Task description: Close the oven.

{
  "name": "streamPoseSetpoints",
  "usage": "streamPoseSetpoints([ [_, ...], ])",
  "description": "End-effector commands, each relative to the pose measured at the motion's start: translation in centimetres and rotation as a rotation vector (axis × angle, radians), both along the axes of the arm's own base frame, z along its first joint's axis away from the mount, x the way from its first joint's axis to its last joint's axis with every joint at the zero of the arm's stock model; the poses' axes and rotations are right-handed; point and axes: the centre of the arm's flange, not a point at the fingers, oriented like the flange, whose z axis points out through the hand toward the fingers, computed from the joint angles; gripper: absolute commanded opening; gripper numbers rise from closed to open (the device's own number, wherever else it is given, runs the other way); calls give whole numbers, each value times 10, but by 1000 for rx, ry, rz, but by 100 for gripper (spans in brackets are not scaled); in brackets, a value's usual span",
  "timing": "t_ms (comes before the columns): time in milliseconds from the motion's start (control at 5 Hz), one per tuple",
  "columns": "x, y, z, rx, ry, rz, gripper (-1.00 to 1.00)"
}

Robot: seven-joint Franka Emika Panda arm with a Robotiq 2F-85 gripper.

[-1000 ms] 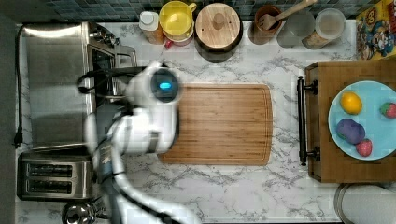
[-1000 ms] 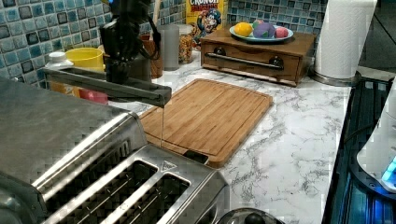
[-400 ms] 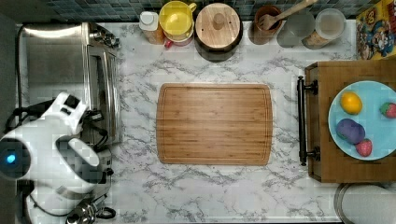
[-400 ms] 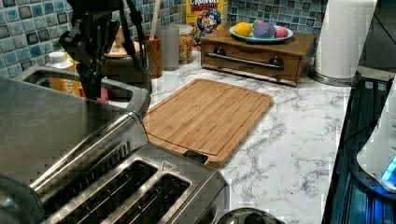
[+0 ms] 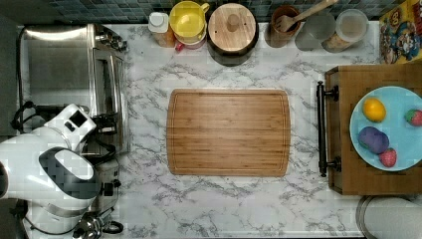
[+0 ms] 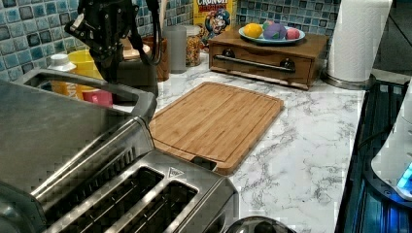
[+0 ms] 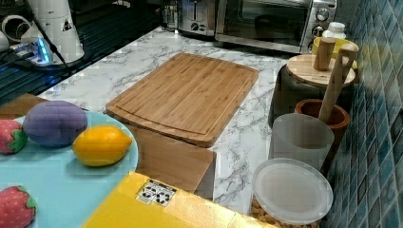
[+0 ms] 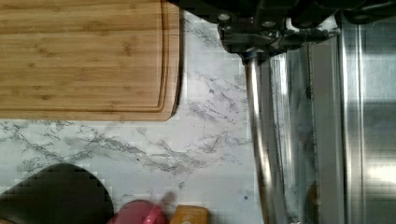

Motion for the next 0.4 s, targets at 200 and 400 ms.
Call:
streamPoseSetpoints([
  [200,38,-25,112,168,-187,-139,-100],
  [400,38,-25,112,168,-187,-139,-100],
])
